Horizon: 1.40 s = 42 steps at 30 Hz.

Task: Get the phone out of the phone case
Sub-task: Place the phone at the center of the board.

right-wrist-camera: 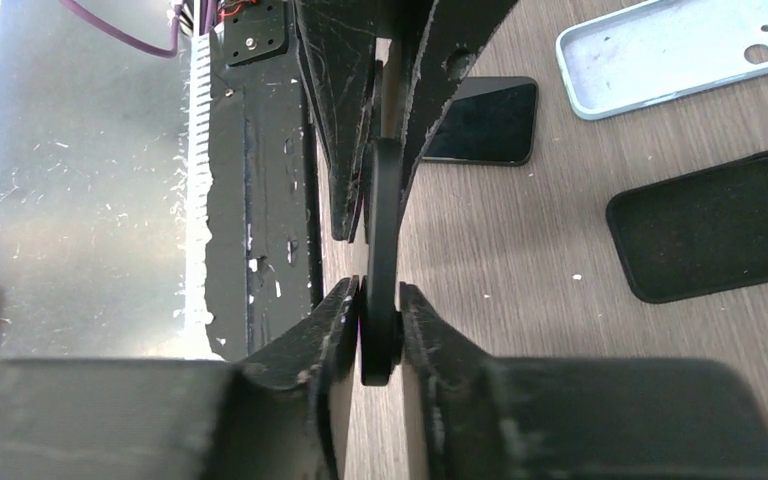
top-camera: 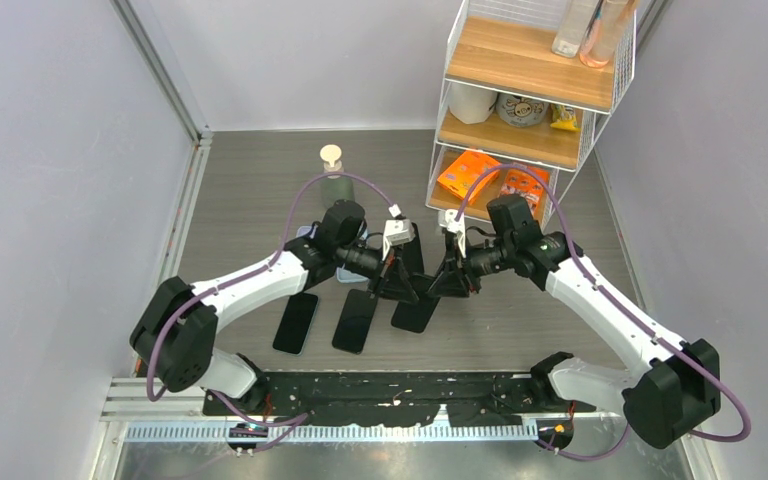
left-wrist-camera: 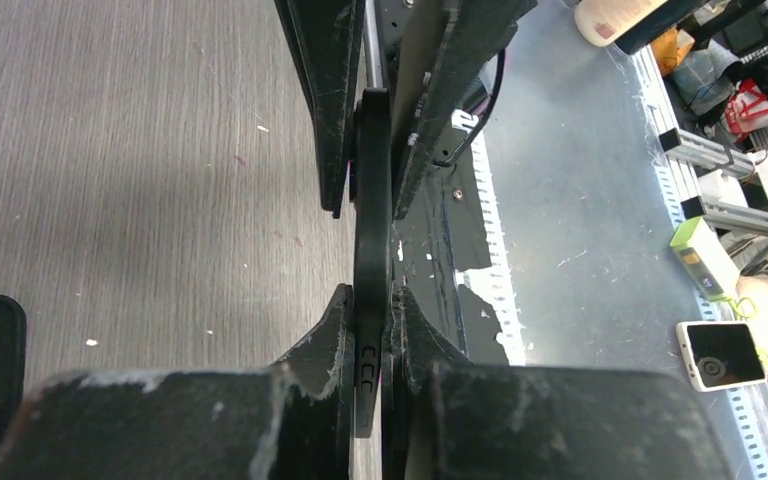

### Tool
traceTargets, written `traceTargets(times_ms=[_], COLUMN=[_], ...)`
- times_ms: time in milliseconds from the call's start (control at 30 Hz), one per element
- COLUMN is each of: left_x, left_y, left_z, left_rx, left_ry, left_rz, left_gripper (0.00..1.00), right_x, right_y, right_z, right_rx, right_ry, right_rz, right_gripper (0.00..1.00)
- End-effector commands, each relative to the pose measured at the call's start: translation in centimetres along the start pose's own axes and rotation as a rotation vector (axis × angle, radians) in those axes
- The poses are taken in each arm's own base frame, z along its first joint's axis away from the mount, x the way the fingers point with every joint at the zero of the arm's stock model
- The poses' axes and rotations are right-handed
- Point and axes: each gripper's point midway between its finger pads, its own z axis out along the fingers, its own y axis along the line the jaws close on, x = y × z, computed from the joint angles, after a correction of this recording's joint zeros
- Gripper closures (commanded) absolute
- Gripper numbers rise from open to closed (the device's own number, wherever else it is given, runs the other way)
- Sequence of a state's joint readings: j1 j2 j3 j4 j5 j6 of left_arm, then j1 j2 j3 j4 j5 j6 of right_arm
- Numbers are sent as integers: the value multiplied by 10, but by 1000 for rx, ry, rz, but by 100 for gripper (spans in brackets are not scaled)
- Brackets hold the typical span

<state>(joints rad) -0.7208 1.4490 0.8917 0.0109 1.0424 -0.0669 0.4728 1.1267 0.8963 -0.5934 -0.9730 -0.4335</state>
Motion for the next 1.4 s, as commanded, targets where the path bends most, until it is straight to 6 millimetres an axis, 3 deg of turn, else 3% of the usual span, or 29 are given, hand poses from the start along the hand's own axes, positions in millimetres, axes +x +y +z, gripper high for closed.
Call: traceTargets(times_ms=[0,100,133,167,200,233,433,567,833,1167,1367], left_x=[-13,-17,-19,-19,-19,-19,-3,6,44,70,83], left_y=[-1,4,7,9,12,15,29,43,69,65,71], left_z=[-4,-10,-13,-15,-16,-17,-11,-7,1,22,25], left_rx=[-24,-53,-64,-70,-76,-79,-105,-147,-250,-264,-297], left_ry=[-17,-59,-74,-89,-102,-116,-158,-185,-192,-128,-109], left_rz=[-7,5,1,-11,-26,-40,-198,-324,-586,-762,-844], left_gripper=[100,100,100,100,100,100,100,100,100,100,100], right_x=[-42,-35,-41,-33,-39,-30,-22,-20,-23,-23,-20], right_y=[0,-6,-13,-16,-22,-26,-49,-55,-60,-65,-64], right_z=[-5,-6,-7,-8,-10,-10,-8,-9,-19,-26,-27], right_rx=[2,36,59,75,94,107,137,142,180,209,211], right_ry=[-96,-126,-163,-175,-215,-228,-283,-282,-293,-296,-287], right_rz=[-152,-66,-86,-9,-28,45,134,144,103,88,96], right_gripper=[58,33,23,20,15,14,13,13,13,13,13])
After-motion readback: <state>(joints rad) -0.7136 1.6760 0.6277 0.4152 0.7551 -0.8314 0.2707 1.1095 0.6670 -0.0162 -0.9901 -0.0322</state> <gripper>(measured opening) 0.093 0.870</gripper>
